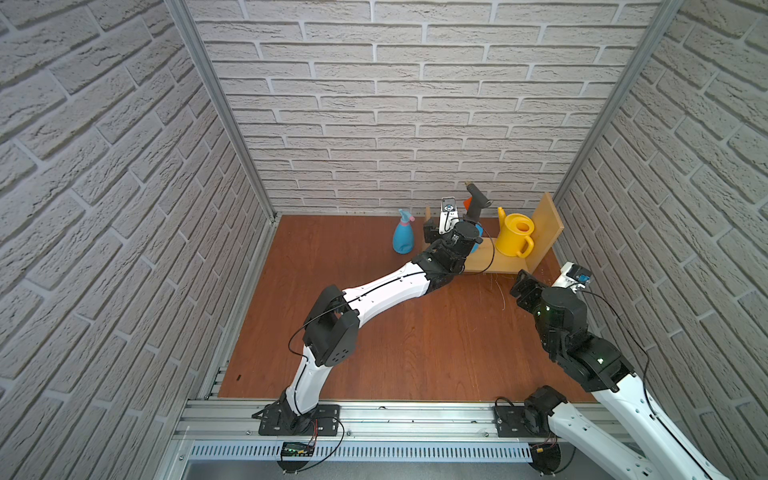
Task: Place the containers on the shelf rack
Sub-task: 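Place the container on the shelf.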
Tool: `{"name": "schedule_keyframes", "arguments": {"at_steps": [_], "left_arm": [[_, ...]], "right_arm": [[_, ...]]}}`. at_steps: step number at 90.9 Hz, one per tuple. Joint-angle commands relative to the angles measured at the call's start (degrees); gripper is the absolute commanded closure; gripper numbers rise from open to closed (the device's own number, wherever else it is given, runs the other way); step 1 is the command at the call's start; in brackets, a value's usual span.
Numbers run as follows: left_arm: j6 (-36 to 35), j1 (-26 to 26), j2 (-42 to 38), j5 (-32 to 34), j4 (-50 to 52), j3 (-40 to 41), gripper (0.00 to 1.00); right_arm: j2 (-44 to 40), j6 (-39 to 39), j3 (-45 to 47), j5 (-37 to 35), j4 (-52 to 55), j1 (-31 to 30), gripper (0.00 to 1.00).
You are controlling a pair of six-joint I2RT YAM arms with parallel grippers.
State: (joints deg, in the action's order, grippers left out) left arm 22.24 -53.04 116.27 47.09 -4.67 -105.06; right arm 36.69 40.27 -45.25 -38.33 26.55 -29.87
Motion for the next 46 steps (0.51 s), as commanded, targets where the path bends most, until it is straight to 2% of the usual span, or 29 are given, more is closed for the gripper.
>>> {"name": "schedule_keyframes", "arguments": {"at_steps": [1,23,30,40,46], "left_arm": [[0.96,-0.97,-5.33,-3.66,-0.32,2.34,0.04],[-0.35,-0.36,-19.72,-16.80,-1.83,17.15,0.02],[1.64,2.13,-23.73,-24.66,5.73,18.52,0.02],[5.24,8.36,-27.83,-37.27,17.07,18.97,0.02],[7.13,12.45,-29.22,-41.17,22.35,19.89,0.02]], "right_arm": [[-1.08,-1.97,-0.61,1.46,-2.92,0.42,0.09],[-3.54,-8.69,2.76,11.59,-10.03,0.42,0.07],[-3.52,-11.01,4.04,17.45,-13.61,0.51,0.06],[-1.06,-12.67,4.84,25.55,-17.46,0.51,0.04],[1.27,-12.89,4.72,29.84,-19.09,0.51,0.04]]}}
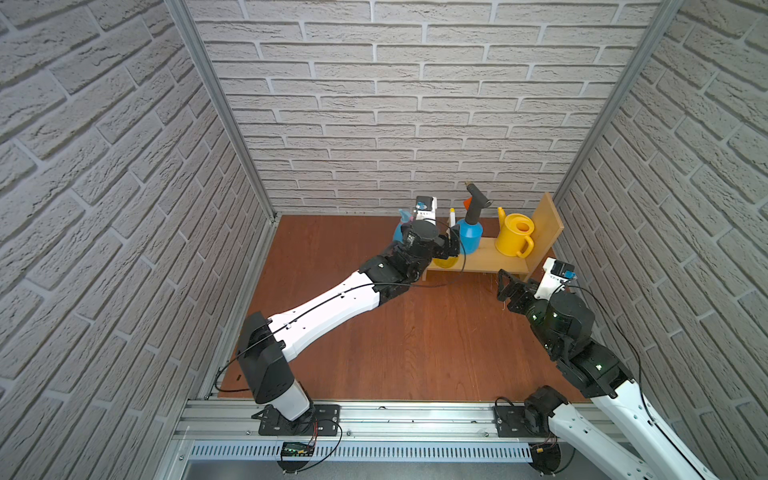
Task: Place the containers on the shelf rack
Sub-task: 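Place the container on the shelf, then pick up a container from the center of the board.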
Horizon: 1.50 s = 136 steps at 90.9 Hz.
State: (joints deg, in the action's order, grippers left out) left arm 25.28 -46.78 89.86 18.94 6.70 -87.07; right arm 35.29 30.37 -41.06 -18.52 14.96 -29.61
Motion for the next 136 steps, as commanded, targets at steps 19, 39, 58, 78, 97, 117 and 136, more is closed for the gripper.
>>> {"name": "schedule_keyframes", "arguments": {"at_steps": [19,39,58,78,97,117,136], "left_arm": [[5.90,18.77,-3.55,-25.99,18.20,5.55,0.02],[18.34,26.34,1.23,-32.10,18.25,4.78,0.04],[31.51,27.42,9.93,-35.54,14.98,-1.89,0.10],[36.94,26.84,19.59,-28.94,19.91,-15.19,0.16],[39.52,24.72,33.61,-17.93,44.33,-41.42,0.27],[37.37,22.34,44.82,-14.78,52.41,-60.42,0.35],[32.91,21.39,46.72,-16.28,46.75,-61.24,0.24]], "right_arm": [[10.98,0.47,2.42,21.31,-14.22,0.25,0.03],[14.14,4.68,6.14,20.94,-17.44,0.25,0.04],[13.33,3.90,6.45,18.28,-16.16,0.34,0.03],[13.23,3.58,6.60,16.26,-15.74,0.44,0.03],[12.58,3.90,7.50,15.77,-16.55,0.69,0.03],[12.17,3.95,7.90,15.37,-16.29,0.87,0.03],[12.16,3.68,7.57,15.77,-15.62,0.95,0.03]]}}
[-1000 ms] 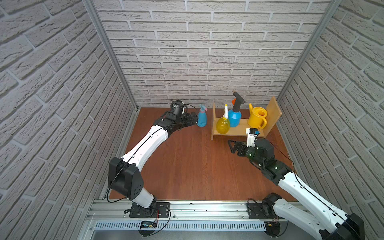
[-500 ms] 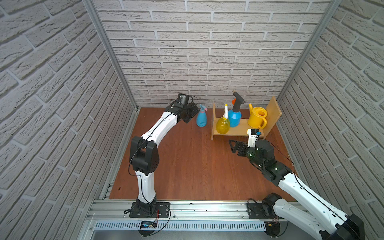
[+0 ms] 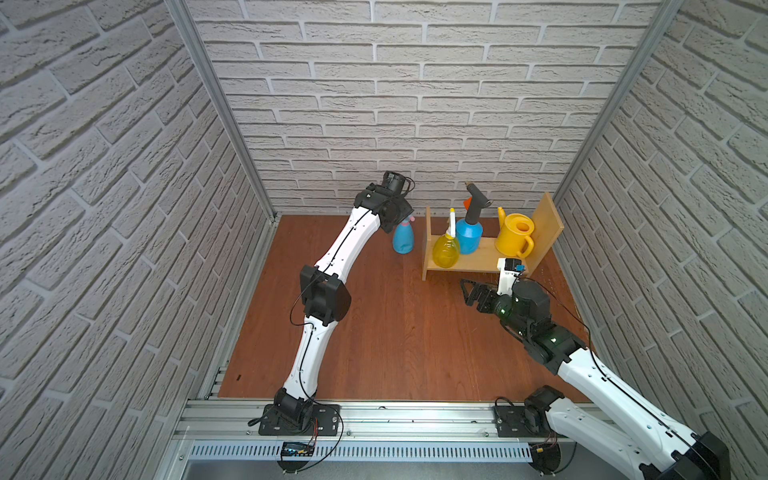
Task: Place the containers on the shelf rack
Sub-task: 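Pick up a container from the center of the board.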
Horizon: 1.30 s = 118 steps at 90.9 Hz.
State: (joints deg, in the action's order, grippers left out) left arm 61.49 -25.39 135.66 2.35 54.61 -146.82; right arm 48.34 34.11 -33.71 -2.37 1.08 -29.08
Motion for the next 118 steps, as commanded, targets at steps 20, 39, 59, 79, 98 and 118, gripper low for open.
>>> {"name": "schedule_keyframes", "arguments": {"at_steps": [20,39,59,79,98,118], "left_arm": [[-4.52,-0.09,2.90,0.80,-1.50,-2.38,0.21],[-4.56,-0.20,5.04,-0.86,-2.08,-4.01,0.25],[-4.37,-0.60,5.85,-0.71,0.99,-4.51,0.41],[-5.33,-0.91,5.03,-0.11,3.98,-4.29,0.54],[-8.87,-1.07,1.72,2.35,5.76,-1.28,0.65],[-16.07,-1.09,-2.42,2.55,6.49,3.64,0.76]], "right_arm": [[-0.95,0.06,0.16,0.09,-1.18,0.43,0.03],[-1.18,0.37,0.30,0.68,-0.79,0.43,0.03],[-2.53,0.59,0.79,0.23,0.18,0.43,0.03],[-3.21,1.03,0.93,0.43,0.50,0.43,0.03],[-4.11,1.22,0.85,0.48,1.52,0.43,0.03],[-4.71,1.22,0.78,0.59,2.34,0.43,0.03]]}}
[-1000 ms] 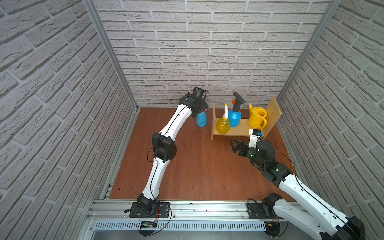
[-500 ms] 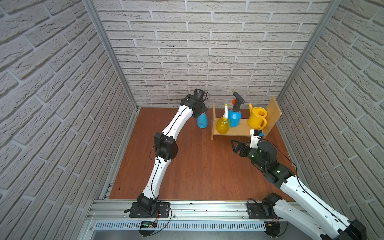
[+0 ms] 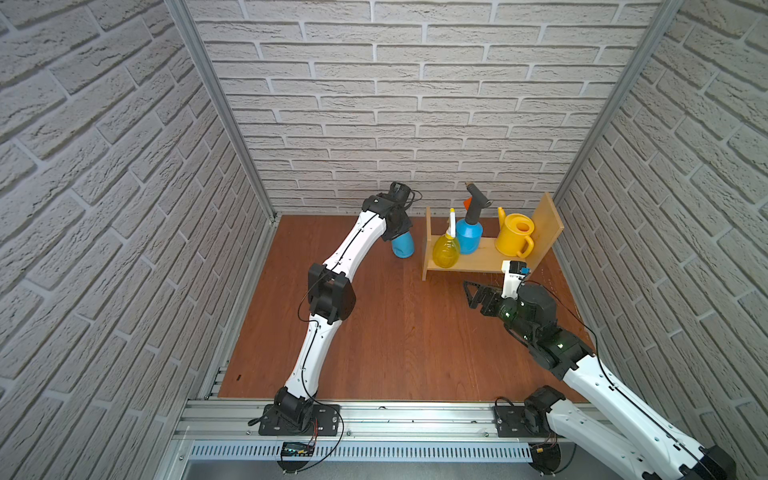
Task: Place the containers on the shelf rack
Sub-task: 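Pick up a container from the center of the board.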
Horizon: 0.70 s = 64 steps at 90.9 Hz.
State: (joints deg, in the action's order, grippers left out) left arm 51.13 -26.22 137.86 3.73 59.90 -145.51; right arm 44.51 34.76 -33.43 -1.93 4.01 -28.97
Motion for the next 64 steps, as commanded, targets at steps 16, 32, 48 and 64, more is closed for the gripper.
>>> {"name": "schedule_keyframes", "arguments": {"at_steps": [16,32,48,64], "left_arm": [[-14.21,-0.31,-9.47,-0.84,0.13,7.98,0.81],[-26.18,-0.23,-17.28,-7.40,-2.53,18.42,0.86],[-38.12,-0.14,-28.98,-15.38,-3.03,33.88,0.87],[-50.43,-0.51,-41.46,-24.81,-2.37,49.78,0.90]], "right_arm": [[-1.15,0.57,0.42,0.42,-0.17,0.32,0.04],[-1.82,-0.26,0.06,0.84,0.55,0.32,0.04],[-3.14,-2.30,-0.24,2.54,0.93,0.32,0.04],[-2.52,-7.35,-0.61,9.59,-2.32,0.28,0.04]]}}
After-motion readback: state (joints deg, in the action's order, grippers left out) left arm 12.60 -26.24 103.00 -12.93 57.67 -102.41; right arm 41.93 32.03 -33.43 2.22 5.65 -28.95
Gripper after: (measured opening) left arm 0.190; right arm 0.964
